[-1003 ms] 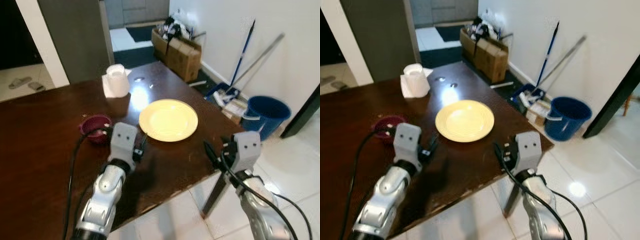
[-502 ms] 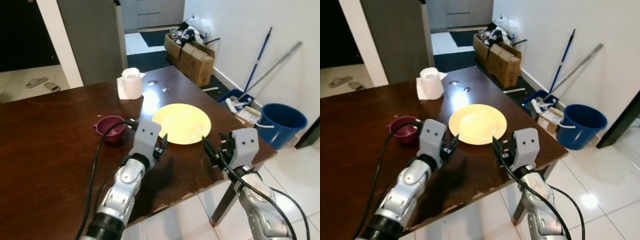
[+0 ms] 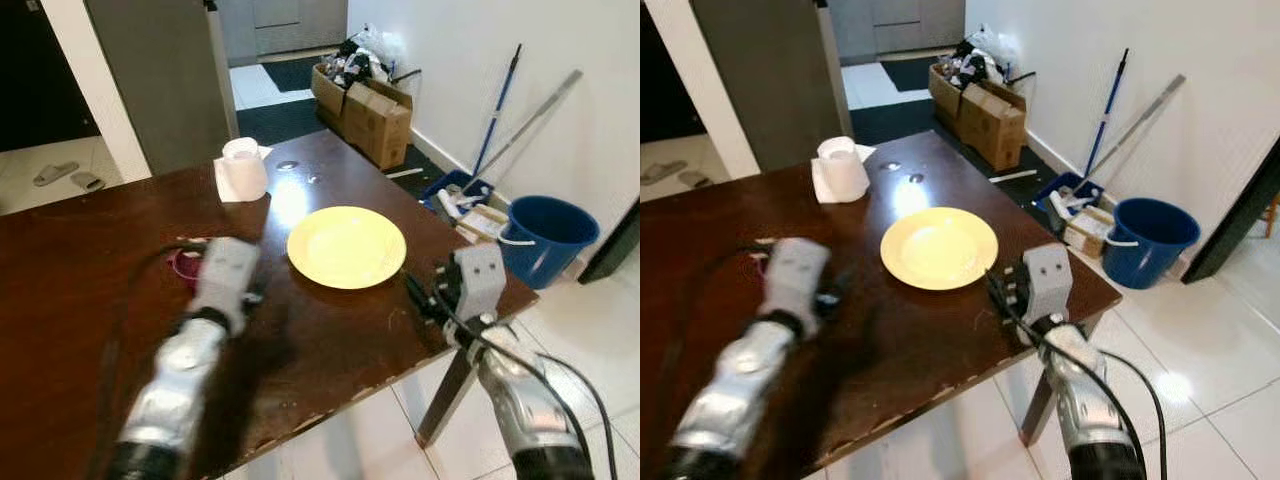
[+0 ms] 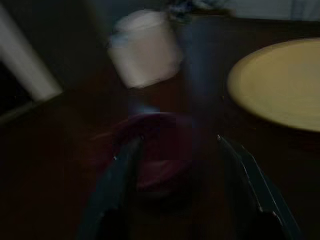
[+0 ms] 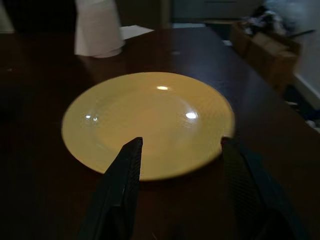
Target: Setting the table
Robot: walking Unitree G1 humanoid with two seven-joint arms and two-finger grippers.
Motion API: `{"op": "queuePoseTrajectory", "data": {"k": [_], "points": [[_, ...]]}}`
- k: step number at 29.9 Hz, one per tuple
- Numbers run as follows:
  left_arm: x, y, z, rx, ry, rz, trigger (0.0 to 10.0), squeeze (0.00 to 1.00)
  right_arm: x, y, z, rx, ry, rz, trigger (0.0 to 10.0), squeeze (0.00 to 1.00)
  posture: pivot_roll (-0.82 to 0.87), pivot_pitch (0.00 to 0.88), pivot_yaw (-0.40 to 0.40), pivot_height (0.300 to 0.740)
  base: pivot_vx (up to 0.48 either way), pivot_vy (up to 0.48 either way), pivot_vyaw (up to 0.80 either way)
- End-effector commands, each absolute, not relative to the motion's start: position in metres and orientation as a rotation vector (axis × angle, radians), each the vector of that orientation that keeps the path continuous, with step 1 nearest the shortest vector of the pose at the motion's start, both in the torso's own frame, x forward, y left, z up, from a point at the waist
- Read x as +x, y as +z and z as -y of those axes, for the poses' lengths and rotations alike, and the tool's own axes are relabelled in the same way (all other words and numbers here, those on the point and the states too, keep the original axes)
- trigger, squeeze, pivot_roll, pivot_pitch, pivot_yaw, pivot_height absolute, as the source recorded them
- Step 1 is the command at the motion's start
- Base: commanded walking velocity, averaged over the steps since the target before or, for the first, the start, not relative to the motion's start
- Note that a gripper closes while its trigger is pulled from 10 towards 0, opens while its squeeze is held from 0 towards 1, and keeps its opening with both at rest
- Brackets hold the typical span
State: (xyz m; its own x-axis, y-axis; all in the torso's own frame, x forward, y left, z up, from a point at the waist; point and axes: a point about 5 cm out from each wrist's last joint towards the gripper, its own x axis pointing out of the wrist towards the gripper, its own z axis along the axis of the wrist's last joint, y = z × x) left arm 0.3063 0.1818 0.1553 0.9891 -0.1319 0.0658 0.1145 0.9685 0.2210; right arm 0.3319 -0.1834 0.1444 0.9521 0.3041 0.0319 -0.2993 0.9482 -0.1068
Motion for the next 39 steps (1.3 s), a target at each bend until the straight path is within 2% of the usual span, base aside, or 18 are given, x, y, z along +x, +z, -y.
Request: {"op": "queuePoseTrajectory", "data": {"k": [1,5,7,11,15,20,23,25,29,34,39], "points": [[0.298,0.164,-0.19,0.197,-0.144,0.083,10.0,0.0,0.333,0.138,0.178,-0.102,0.34,0.025,10.0,0.0,0.03,0.091,0.122,0.74,0.0,0.0,0.0],[0.288,0.183,-0.206,0.191,-0.162,0.102,10.0,0.0,0.345,0.143,0.183,-0.118,0.351,0.022,10.0,0.0,0.08,0.12,0.128,0.74,0.0,0.0,0.0],[0.28,0.208,-0.223,0.198,-0.165,0.126,10.0,0.0,0.358,0.149,0.19,-0.116,0.338,0.02,10.0,0.0,0.15,0.149,0.16,0.74,0.0,0.0,0.0],[0.273,0.234,-0.238,0.2,-0.165,0.147,10.0,0.0,0.372,0.162,0.197,-0.155,0.311,0.035,10.0,0.0,0.19,0.17,0.179,0.74,0.0,0.0,0.0],[0.266,0.252,-0.243,0.203,-0.173,0.147,10.0,0.0,0.385,0.182,0.208,-0.2,0.262,0.067,10.0,0.0,0.22,0.181,0.192,0.74,0.0,0.0,0.0],[0.262,0.258,-0.239,0.201,-0.196,0.14,10.0,0.0,0.388,0.181,0.213,-0.175,0.253,0.03,10.0,0.0,0.24,0.19,0.205,0.74,0.0,0.0,0.0],[0.258,0.261,-0.237,0.196,-0.21,0.133,10.0,0.0,0.388,0.166,0.209,-0.15,0.301,-0.07,10.0,0.0,0.24,0.193,0.211,0.74,0.0,0.0,0.0],[0.256,0.262,-0.236,0.182,-0.22,0.117,10.0,0.0,0.38,0.138,0.192,-0.159,0.448,-0.22,10.0,0.0,0.24,0.193,0.207,0.74,0.0,0.0,0.0],[0.257,0.262,-0.232,0.168,-0.23,0.114,10.0,0.0,0.374,0.125,0.181,-0.145,0.535,-0.26,10.0,0.0,0.23,0.191,0.201,0.74,0.0,0.0,0.0],[0.257,0.259,-0.22,0.125,-0.264,0.109,10.0,0.0,0.359,0.103,0.15,-0.106,0.748,-0.308,10.0,0.0,0.19,0.168,0.179,0.74,0.0,0.0,0.0],[0.257,0.253,-0.211,0.107,-0.283,0.099,10.0,0.0,0.351,0.095,0.129,-0.084,0.843,-0.319,10.0,0.0,0.16,0.159,0.164,0.74,0.0,0.0,0.0]]}}
